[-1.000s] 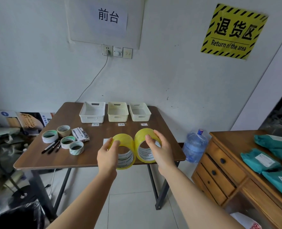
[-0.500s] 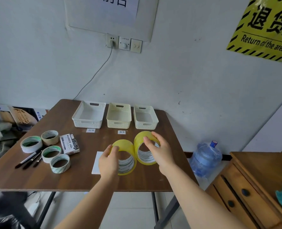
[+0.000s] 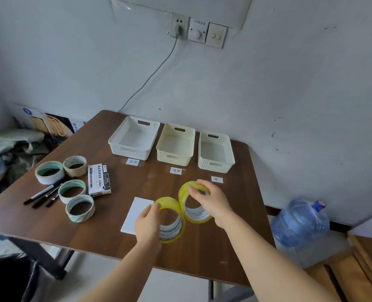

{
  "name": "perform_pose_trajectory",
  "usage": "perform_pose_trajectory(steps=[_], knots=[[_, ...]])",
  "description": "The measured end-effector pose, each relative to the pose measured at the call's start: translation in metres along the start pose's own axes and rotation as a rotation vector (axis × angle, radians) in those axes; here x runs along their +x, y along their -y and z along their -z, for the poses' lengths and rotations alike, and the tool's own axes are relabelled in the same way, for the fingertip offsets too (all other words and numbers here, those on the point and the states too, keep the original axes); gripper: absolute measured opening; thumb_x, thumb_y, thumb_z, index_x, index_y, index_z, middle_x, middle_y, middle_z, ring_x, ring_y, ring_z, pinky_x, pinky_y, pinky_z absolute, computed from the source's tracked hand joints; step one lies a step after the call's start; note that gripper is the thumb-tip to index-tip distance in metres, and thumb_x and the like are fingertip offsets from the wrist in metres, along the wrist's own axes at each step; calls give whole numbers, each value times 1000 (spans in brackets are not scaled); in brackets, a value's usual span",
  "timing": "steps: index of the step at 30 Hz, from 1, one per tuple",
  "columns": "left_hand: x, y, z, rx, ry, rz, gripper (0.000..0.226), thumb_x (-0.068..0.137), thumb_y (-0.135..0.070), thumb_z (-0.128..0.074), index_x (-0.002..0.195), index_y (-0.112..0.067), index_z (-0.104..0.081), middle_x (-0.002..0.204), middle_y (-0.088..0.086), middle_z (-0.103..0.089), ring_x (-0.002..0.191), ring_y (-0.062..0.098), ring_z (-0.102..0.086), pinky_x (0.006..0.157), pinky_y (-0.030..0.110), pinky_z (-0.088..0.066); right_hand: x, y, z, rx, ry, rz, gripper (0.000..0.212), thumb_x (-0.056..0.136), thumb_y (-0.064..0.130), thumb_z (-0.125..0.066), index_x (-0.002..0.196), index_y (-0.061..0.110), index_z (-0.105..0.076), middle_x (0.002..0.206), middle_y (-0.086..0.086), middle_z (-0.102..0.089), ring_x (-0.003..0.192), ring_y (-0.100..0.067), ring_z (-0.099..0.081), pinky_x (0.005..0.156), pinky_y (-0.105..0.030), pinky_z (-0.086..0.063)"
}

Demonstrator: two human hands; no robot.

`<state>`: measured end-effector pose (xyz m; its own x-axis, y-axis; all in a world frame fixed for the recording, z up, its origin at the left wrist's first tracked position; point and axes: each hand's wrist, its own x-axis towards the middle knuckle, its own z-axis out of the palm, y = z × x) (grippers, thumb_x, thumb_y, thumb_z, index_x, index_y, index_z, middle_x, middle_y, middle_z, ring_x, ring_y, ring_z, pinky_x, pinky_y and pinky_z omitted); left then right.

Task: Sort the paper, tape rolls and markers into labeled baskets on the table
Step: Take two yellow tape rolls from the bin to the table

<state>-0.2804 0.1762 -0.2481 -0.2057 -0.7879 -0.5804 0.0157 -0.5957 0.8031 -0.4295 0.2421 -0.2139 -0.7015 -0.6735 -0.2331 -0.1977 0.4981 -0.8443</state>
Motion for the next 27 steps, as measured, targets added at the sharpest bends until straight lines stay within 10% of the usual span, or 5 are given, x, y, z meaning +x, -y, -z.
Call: perform_pose_trajectory(steps=[18,27], knots=[[47,41,-64,-138,-407,349,27,86,-36,-59,91,-9,-58,96,8,-56,95,27,-57,75,35,-43,133,-35,-11,-265,556,-61,62,84,51,-65,139,28,-49,148,0,-43,137,-24,-39,104,-40,-40],[57,48,-63,-181,-470,470,61,89,-45,-59,133,-5,-48,126,15,-54,110,30,-54,80,36,-46,161,-41,-42,-384,698,-69,64,86,50,-65,142,25,-45,149,-3,-41,137,-27,-39,105,-43,-39]])
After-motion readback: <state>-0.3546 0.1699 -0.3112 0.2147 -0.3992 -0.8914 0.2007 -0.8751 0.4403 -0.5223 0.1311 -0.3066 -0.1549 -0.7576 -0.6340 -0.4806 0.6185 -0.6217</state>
